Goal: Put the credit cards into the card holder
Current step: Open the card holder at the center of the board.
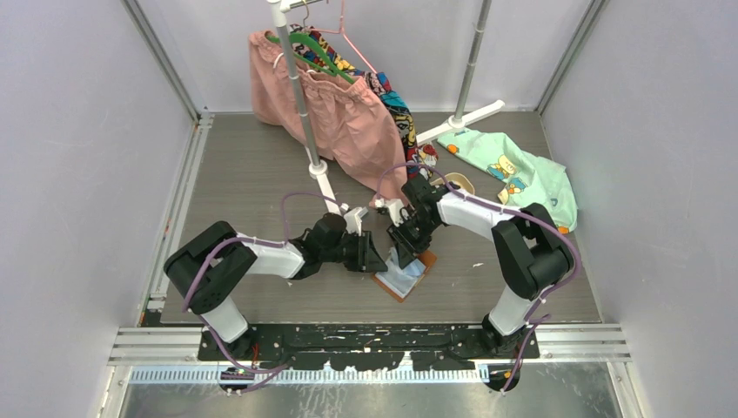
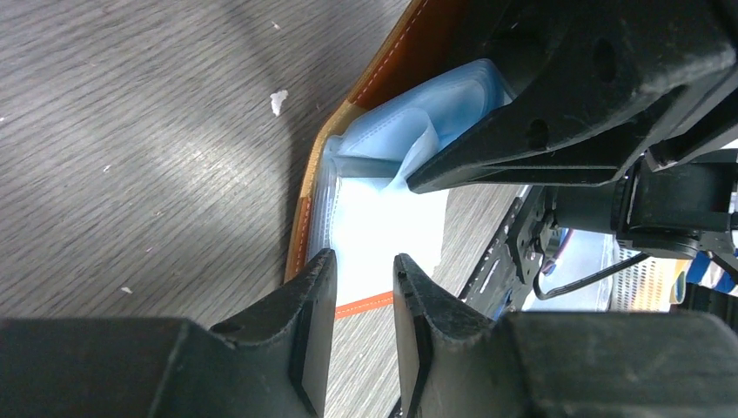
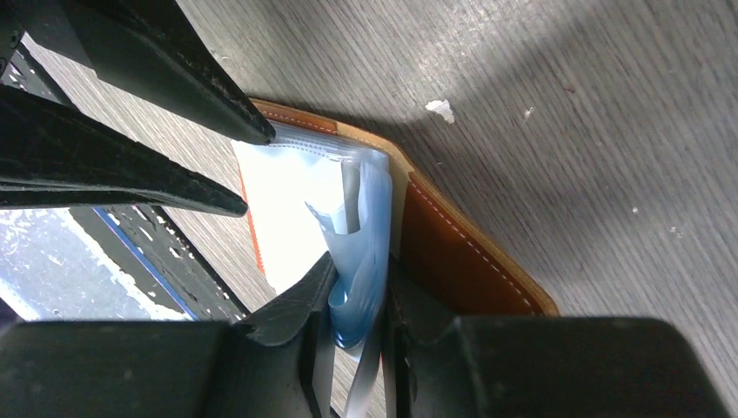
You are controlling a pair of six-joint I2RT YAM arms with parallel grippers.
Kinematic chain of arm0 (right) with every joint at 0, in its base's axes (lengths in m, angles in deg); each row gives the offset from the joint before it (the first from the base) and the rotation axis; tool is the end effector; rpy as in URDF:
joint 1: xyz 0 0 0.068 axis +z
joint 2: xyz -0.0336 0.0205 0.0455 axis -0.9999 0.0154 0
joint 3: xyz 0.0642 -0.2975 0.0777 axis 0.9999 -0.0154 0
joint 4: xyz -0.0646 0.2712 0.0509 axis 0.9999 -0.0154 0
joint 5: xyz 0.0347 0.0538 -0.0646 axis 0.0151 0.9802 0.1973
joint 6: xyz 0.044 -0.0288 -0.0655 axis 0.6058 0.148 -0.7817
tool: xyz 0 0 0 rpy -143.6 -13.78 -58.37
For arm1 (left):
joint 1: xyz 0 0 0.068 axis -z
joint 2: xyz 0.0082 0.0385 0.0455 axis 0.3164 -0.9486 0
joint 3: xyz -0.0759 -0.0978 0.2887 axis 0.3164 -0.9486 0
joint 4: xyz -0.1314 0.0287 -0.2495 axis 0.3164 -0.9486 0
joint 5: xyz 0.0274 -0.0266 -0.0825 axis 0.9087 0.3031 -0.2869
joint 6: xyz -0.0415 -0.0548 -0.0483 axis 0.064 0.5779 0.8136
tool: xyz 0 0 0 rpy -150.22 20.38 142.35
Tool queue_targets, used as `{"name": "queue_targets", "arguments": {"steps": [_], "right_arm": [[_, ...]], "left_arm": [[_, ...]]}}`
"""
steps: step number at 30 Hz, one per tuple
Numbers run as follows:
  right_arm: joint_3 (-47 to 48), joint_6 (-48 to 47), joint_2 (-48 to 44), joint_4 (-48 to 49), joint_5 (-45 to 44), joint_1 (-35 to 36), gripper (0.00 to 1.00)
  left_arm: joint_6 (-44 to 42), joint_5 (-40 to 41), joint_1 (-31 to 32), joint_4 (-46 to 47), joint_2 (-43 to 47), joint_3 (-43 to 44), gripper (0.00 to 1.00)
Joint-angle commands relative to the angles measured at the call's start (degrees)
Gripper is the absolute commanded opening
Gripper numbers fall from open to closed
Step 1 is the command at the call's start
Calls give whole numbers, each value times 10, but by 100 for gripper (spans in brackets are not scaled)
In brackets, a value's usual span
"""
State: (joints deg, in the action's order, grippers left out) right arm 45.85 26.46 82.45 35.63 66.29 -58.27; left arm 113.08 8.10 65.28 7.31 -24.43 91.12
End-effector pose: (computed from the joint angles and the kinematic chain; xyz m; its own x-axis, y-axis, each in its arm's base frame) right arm 0.2652 0.2002 0.1613 -0.6873 -0.6640 -0.2945 -0.7173 0.5565 0.4193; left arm 0.2165 -0.2741 0.1378 -0.9081 -0.0057 -0.4187 0.3479 0.5462 -0.7620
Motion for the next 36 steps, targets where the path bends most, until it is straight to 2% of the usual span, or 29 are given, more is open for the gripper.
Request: {"name": "queue_targets", "arguments": {"steps": [1,15,28,36], "right_arm": [[22,-1,-8,-4,31,-6,27],[35,-8,1,-31,89,-37,31],[44,-15,8,-58,160,-79,58],[48,-21,-16,-70,178,-122,64]], "left_arm": [[17,-23,2,53,-6,20,31],[109,-65,2,207,-62,7,33],[135,-78,2,287,-85,5,45],[165,-79,2,359,-143,16,47]]}}
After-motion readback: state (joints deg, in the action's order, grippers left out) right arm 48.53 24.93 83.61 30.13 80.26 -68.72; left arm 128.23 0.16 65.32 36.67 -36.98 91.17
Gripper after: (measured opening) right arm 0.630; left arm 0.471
